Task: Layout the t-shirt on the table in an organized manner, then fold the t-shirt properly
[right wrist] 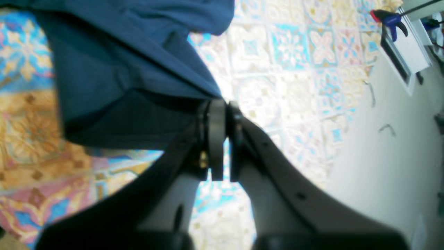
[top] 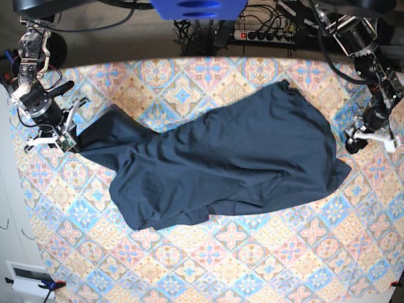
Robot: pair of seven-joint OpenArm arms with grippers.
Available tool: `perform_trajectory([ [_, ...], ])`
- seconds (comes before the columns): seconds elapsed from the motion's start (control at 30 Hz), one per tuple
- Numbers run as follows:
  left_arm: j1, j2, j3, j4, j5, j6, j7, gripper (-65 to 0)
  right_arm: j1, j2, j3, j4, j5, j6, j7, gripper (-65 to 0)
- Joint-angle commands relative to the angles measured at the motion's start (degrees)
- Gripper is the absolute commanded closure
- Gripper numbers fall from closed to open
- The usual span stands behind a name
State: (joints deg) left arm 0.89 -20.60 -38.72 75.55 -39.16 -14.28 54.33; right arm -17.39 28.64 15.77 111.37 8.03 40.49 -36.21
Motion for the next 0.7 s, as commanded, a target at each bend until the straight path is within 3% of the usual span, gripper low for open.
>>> perform_trajectory([
  [0.0,-2.1,-1.2,-0.2,-0.2,-1.3,-0.4,-1.1,-44.1,0.6,1.3,1.0,0.8,0.5,-0.5,1.3,-0.3],
  [0.17,-6.6,0.0,0.3,-1.8,1.8,-0.4,-1.2,-44.1,0.6,1.6,1.2,0.8,0.5,-0.5,1.3,-0.3],
  [0.27,-9.7,2.1,2.5,-1.8,7.6,-0.4,-1.2,-44.1,0.6,1.6,1.2,0.8,0.5,-0.5,1.3,-0.3],
  [0.4,-11.8,4.2,9.4,-1.8,15.8,-0.4,-1.2,-44.1,0.8,1.6,1.1,0.8,0.5,-0.5,1.3,-0.3],
  [0.5,-12.0,4.5,14.6,-1.8,18.1,-0.4,-1.2,-43.9,0.9,1.6,1.0,0.8,0.6,-0.5,1.3,-0.3],
  [0.67,-11.7,4.6,14.9,-1.7,17.8,-0.4,-0.8,-32.5,0.9,1.6,1.1,0.8,0.6,-0.5,1.3,-0.3],
])
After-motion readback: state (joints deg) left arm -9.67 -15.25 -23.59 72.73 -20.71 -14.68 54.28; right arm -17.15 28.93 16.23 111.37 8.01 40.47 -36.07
